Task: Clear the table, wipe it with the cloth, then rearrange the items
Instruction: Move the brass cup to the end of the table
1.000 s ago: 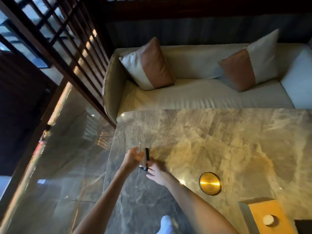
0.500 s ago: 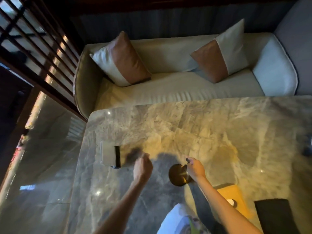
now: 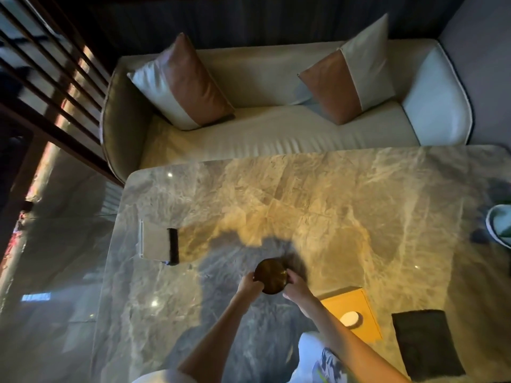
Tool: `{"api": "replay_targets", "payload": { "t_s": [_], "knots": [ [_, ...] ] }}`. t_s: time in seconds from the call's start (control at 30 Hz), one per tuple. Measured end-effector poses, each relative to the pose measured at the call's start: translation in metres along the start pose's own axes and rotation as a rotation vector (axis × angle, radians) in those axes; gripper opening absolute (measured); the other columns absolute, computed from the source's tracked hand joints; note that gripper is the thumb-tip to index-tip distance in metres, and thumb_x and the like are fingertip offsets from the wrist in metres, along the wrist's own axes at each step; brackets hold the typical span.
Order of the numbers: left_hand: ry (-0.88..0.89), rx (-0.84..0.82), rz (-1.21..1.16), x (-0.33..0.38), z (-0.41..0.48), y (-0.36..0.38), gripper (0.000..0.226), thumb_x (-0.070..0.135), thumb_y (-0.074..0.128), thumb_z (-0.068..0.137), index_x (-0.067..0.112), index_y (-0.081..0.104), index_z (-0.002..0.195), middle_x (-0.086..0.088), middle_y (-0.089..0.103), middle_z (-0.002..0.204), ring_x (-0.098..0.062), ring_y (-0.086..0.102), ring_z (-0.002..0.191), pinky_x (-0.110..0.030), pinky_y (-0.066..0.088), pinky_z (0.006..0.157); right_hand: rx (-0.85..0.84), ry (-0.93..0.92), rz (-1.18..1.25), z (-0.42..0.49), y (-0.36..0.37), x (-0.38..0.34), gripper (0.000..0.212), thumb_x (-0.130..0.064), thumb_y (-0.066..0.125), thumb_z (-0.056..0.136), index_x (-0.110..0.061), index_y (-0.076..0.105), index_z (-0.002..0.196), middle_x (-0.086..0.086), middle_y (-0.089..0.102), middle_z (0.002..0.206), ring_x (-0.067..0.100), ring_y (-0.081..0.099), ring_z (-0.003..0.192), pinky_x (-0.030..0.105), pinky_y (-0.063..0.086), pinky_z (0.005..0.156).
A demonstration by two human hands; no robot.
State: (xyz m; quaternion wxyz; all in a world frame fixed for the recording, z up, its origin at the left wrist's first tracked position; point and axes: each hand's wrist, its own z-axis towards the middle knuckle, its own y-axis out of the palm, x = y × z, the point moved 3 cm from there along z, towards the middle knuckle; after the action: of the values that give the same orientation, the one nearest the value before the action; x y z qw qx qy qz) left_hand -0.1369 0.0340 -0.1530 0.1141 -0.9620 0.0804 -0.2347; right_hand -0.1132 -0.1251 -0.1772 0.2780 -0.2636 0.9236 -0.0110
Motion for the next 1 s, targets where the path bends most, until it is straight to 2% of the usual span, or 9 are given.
{"api": "replay_targets", "payload": {
  "t_s": [0.13, 0.23, 0.33, 0.43, 0.57, 0.7, 0.77, 0.87, 1.0],
  "knots": [
    [0.036, 0.023, -0.035, -0.008, -0.008, -0.017, 0.048, 0.011, 0.043, 0.056, 0.01, 0.066, 0.097, -0.003, 0.056, 0.068, -0.02, 0.054, 0.067, -0.027, 0.041, 0.058, -0.014, -0.025, -0.045, 0.004, 0.021, -0.001, 0.054, -0.014, 0.045, 0.08, -0.024, 0.055, 0.132, 0.005, 0.06, 0.114, 0.015, 0.053, 0.095, 0.025, 0.046, 0.075],
    [0.014, 0.05, -0.057, -0.024, -0.007, -0.042, 0.031, 0.013, 0.043, 0.051, 0.007, 0.06, 0.077, -0.004, 0.05, 0.059, -0.019, 0.048, 0.056, -0.027, 0.036, 0.055, -0.044, -0.018, -0.066, -0.005, 0.045, -0.012, 0.051, -0.012, 0.044, 0.081, -0.026, 0.056, 0.129, 0.007, 0.065, 0.111, 0.013, 0.06, 0.085, 0.024, 0.05, 0.067],
    [-0.006, 0.089, -0.121, -0.049, -0.007, -0.072, 0.028, 0.013, 0.045, 0.05, 0.004, 0.058, 0.073, -0.004, 0.047, 0.053, -0.02, 0.046, 0.051, -0.029, 0.037, 0.057, -0.103, -0.022, -0.094, -0.013, 0.078, -0.026, 0.051, -0.007, 0.046, 0.081, -0.03, 0.057, 0.126, 0.011, 0.067, 0.107, 0.012, 0.058, 0.08, 0.021, 0.045, 0.061],
    [-0.02, 0.125, -0.205, -0.08, -0.015, -0.107, 0.021, 0.013, 0.046, 0.05, 0.007, 0.058, 0.066, -0.005, 0.048, 0.054, -0.022, 0.047, 0.054, -0.032, 0.037, 0.059, -0.125, -0.05, -0.125, -0.015, 0.124, -0.034, 0.051, -0.008, 0.052, 0.081, -0.029, 0.058, 0.128, 0.005, 0.069, 0.108, 0.009, 0.059, 0.081, 0.016, 0.046, 0.061],
    [-0.028, 0.182, -0.364, -0.121, -0.032, -0.161, 0.034, 0.015, 0.047, 0.051, 0.003, 0.064, 0.078, -0.008, 0.051, 0.062, -0.022, 0.05, 0.061, -0.03, 0.04, 0.061, -0.162, -0.098, -0.189, -0.036, 0.189, -0.059, 0.039, -0.002, 0.048, 0.081, -0.026, 0.066, 0.106, -0.009, 0.064, 0.075, 0.004, 0.053, 0.063, 0.007, 0.037, 0.046],
    [-0.019, 0.192, -0.493, -0.154, -0.048, -0.211, 0.032, 0.017, 0.049, 0.054, 0.005, 0.061, 0.082, -0.007, 0.045, 0.062, -0.018, 0.041, 0.055, -0.024, 0.032, 0.051, -0.22, -0.08, -0.229, -0.051, 0.247, -0.078, 0.035, -0.001, 0.042, 0.073, -0.023, 0.064, 0.089, 0.0, 0.055, 0.061, 0.01, 0.044, 0.049, 0.018, 0.033, 0.043],
    [-0.014, 0.21, -0.536, -0.17, -0.05, -0.232, 0.031, 0.018, 0.05, 0.054, 0.006, 0.059, 0.081, -0.005, 0.044, 0.059, -0.017, 0.04, 0.053, -0.024, 0.031, 0.05, -0.237, -0.067, -0.245, -0.051, 0.273, -0.084, 0.037, -0.004, 0.041, 0.07, -0.026, 0.063, 0.091, 0.0, 0.055, 0.063, 0.012, 0.046, 0.053, 0.02, 0.035, 0.047],
    [0.004, 0.221, -0.586, -0.185, -0.054, -0.255, 0.026, 0.017, 0.049, 0.053, 0.008, 0.056, 0.077, 0.003, 0.042, 0.051, -0.011, 0.038, 0.047, -0.021, 0.028, 0.045, -0.259, -0.045, -0.269, -0.047, 0.304, -0.091, 0.05, -0.01, 0.042, 0.067, -0.035, 0.052, 0.109, 0.001, 0.061, 0.078, 0.011, 0.054, 0.059, 0.021, 0.042, 0.052],
    [0.021, 0.225, -0.649, -0.201, -0.058, -0.275, 0.023, 0.016, 0.048, 0.058, 0.014, 0.06, 0.077, -0.001, 0.051, 0.065, -0.014, 0.046, 0.062, -0.024, 0.034, 0.053, -0.282, -0.014, -0.278, -0.043, 0.332, -0.091, 0.055, -0.009, 0.042, 0.072, -0.028, 0.058, 0.121, 0.005, 0.064, 0.083, 0.016, 0.059, 0.07, 0.024, 0.049, 0.061]
  ]
}}
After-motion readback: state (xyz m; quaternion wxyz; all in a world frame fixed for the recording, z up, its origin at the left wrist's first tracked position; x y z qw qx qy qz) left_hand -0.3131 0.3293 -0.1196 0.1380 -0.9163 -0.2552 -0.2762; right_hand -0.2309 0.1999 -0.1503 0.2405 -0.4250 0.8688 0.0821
